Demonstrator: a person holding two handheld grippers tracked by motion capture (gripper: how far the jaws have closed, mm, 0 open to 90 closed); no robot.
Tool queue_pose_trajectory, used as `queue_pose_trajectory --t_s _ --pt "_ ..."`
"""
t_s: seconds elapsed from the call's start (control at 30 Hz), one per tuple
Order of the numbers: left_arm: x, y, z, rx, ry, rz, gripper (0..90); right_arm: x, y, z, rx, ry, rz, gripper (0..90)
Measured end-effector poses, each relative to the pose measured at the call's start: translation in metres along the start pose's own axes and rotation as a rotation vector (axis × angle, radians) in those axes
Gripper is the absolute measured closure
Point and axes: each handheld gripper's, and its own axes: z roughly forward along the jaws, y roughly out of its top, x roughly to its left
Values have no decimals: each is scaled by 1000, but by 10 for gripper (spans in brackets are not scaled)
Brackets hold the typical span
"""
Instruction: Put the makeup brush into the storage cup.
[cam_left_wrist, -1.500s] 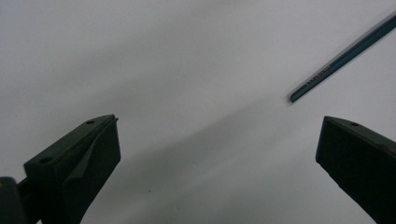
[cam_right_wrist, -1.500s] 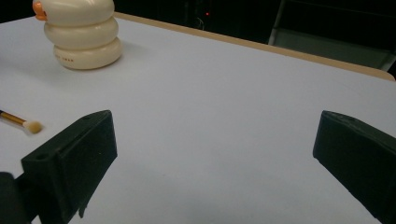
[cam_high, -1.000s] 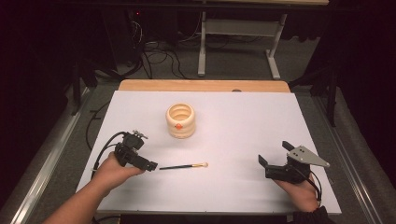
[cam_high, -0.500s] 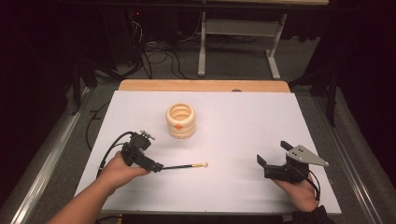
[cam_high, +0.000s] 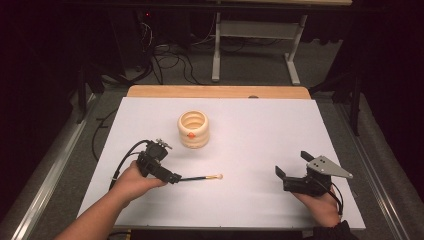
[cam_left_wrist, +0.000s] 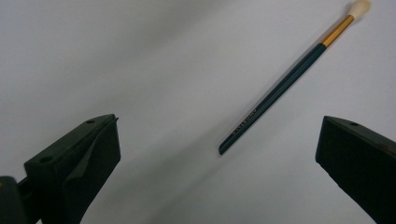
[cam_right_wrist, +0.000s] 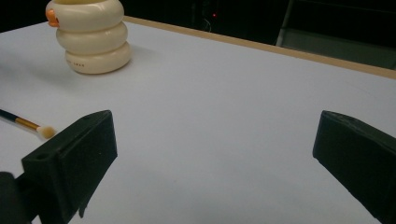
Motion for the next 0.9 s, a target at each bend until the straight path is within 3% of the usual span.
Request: queue_pose_trajectory --t_s 0.17,0.4,0.83,0.9 --pt "-4 3 3 -6 -12 11 6 -1 0 0 -1 1 -1 10" --pt "-14 11 11 2 -30 61 14 -1 -1 0 4 0 4 10" --pt "-20 16 25 18 -53 86 94 -2 -2 1 3 5 8 13" --pt "-24 15 30 33 -42 125 133 -2 -2 0 2 5 12 14"
